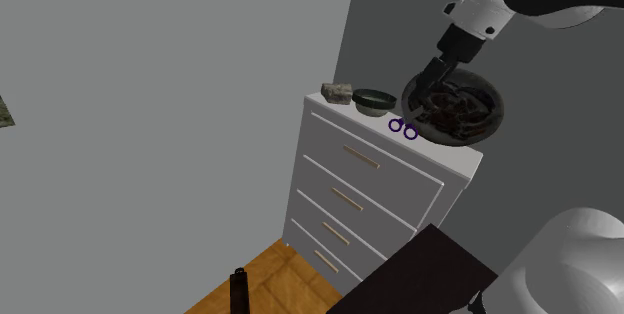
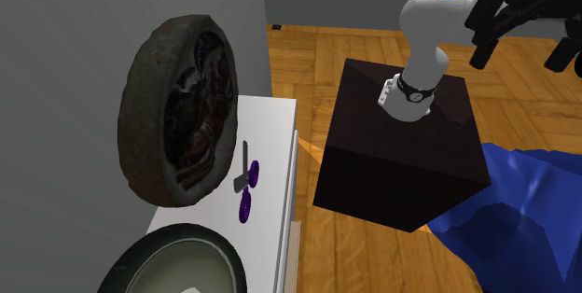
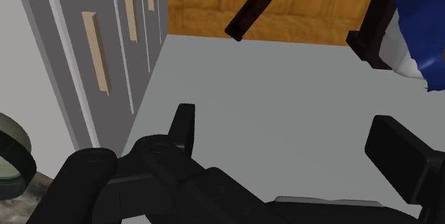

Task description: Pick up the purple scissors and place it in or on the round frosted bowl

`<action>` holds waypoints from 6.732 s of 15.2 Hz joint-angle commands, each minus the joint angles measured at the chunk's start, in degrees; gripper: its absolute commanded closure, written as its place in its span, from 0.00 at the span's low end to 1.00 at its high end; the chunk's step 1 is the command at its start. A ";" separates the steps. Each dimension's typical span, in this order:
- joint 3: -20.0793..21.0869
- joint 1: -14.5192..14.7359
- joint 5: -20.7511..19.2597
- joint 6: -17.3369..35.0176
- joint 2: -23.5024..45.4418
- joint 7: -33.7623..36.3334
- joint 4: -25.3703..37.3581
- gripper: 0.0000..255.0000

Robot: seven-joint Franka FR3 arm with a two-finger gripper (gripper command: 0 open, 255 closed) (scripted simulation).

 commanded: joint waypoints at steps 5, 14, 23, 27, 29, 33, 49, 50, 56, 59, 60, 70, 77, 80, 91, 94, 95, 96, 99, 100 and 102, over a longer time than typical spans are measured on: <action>-6.85 -1.81 -2.46 7.22 4.76 -7.43 -2.00 0.00; -17.69 -2.69 -2.77 17.73 16.23 -19.24 -0.43 0.00; -29.31 -0.65 5.67 25.46 32.83 -34.78 7.19 0.00; -33.56 -0.35 13.95 26.63 42.22 -43.81 12.71 0.00; -34.65 -1.28 18.85 26.42 47.35 -48.50 16.01 0.00; -34.38 -2.43 22.77 27.12 51.34 -51.72 17.69 0.00; -33.22 -2.93 26.67 29.74 54.88 -54.20 17.37 1.00; -33.22 -2.93 26.68 29.74 54.89 -54.20 17.38 1.00; -33.22 -2.93 26.67 29.74 54.88 -54.21 17.37 1.00; -33.73 -2.53 24.78 28.14 53.47 -52.59 18.17 1.00; -33.87 -2.42 24.18 27.60 53.02 -52.07 18.47 1.00; -34.78 -1.66 19.05 21.72 49.16 -47.45 22.22 1.00; -35.01 -1.43 16.48 17.21 47.26 -44.90 25.69 1.00; -35.06 -1.39 15.64 15.19 46.66 -43.97 27.39 1.00; -35.07 -1.74 17.40 8.27 50.76 -42.45 37.57 1.00; -34.29 -3.24 22.05 6.24 58.37 -42.77 45.41 1.00; -33.83 -4.02 23.44 5.43 60.90 -42.67 48.30 1.00; -33.34 -4.87 24.75 4.55 63.45 -42.47 51.34 1.00; -31.70 -7.94 28.30 1.42 71.34 -41.21 61.70 1.00; -31.05 -9.21 29.34 0.17 74.13 -40.53 65.71 1.00; -29.64 -12.19 31.32 -2.81 80.23 -38.69 75.13 1.00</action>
